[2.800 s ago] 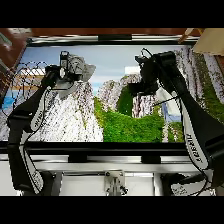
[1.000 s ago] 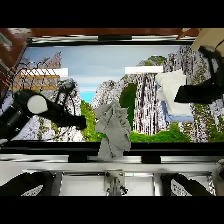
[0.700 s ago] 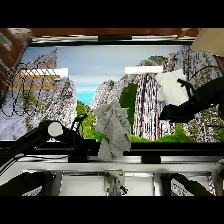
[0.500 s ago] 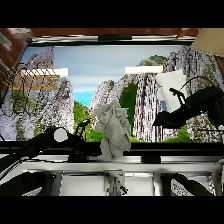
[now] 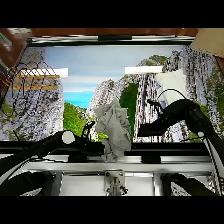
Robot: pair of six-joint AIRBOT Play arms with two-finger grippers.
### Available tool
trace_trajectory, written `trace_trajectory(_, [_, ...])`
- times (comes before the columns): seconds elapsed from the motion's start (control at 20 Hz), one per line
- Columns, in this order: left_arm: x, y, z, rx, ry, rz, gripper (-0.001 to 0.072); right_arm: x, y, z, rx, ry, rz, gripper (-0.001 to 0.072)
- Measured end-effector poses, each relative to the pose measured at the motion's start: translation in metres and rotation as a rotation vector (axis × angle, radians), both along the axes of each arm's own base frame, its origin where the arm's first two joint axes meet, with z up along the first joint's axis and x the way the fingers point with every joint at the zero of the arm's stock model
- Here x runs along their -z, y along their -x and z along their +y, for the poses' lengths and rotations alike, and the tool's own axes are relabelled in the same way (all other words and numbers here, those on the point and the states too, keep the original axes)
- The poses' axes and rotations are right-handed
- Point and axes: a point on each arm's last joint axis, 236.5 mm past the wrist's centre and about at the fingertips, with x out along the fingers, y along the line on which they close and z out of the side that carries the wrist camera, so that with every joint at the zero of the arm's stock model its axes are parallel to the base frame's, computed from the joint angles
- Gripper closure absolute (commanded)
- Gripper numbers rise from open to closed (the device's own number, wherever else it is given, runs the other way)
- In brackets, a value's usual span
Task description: Fold the shirts.
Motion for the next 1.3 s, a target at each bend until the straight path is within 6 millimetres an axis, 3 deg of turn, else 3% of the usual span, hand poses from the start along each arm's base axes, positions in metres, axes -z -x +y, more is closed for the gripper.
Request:
trace_trajectory(0.2, [0.001, -0.002, -0.002, -0.002, 0.008, -0.011, 0.0675, 0.009, 0.012, 0.035, -0.115, -0.032, -0.017, 0.0043])
trace_trajectory(0.45, [0.0, -0.004, -0.003, -0.004, 0.013, -0.018, 0.0676, 0.03, 0.025, 0.059, -0.208, -0.027, 0.005, 0.0045])
trace_trajectory(0.5, [-0.001, -0.004, -0.003, -0.004, 0.014, -0.019, 0.0676, 0.035, 0.025, 0.062, -0.211, -0.022, 0.006, 0.0175])
trace_trajectory(0.55, [-0.002, -0.004, -0.004, -0.004, 0.017, -0.022, 0.0676, 0.04, 0.024, 0.065, -0.199, -0.013, 0.007, 0.0483])
trace_trajectory(0.6, [-0.003, -0.005, -0.004, -0.005, 0.02, -0.026, 0.0677, 0.045, 0.019, 0.066, -0.175, -0.002, 0.001, 0.0633])
trace_trajectory(0.75, [-0.016, -0.016, -0.005, -0.024, 0.045, -0.056, 0.0678, 0.051, 0.007, 0.068, -0.112, 0.032, -0.016, 0.0644])
trace_trajectory(0.85, [-0.033, -0.032, -0.004, -0.047, 0.073, -0.104, 0.0678, 0.042, -0.002, 0.07, -0.102, 0.036, -0.052, 0.0644])
trace_trajectory(1.0, [-0.082, -0.072, 0.008, -0.051, 0.104, -0.261, 0.0679, -0.004, -0.028, 0.066, -0.141, 0.054, -0.207, 0.0643])
trace_trajectory(1.1, [-0.135, -0.105, 0.032, -0.05, 0.096, -0.413, 0.0678, -0.06, -0.056, 0.056, -0.162, 0.085, -0.401, 0.0643])
trace_trajectory(1.15, [-0.168, -0.123, 0.048, -0.069, 0.092, -0.5, 0.0678, -0.095, -0.07, 0.05, -0.161, 0.103, -0.519, 0.0643])
trace_trajectory(1.2, [-0.213, -0.142, 0.069, -0.109, 0.09, -0.613, 0.0678, -0.143, -0.086, 0.039, -0.143, 0.129, -0.671, 0.0643])
trace_trajectory(1.3, [-0.314, -0.165, 0.114, -0.217, 0.089, -0.858, 0.0677, -0.24, -0.105, 0.017, -0.051, 0.156, -0.953, 0.0644])
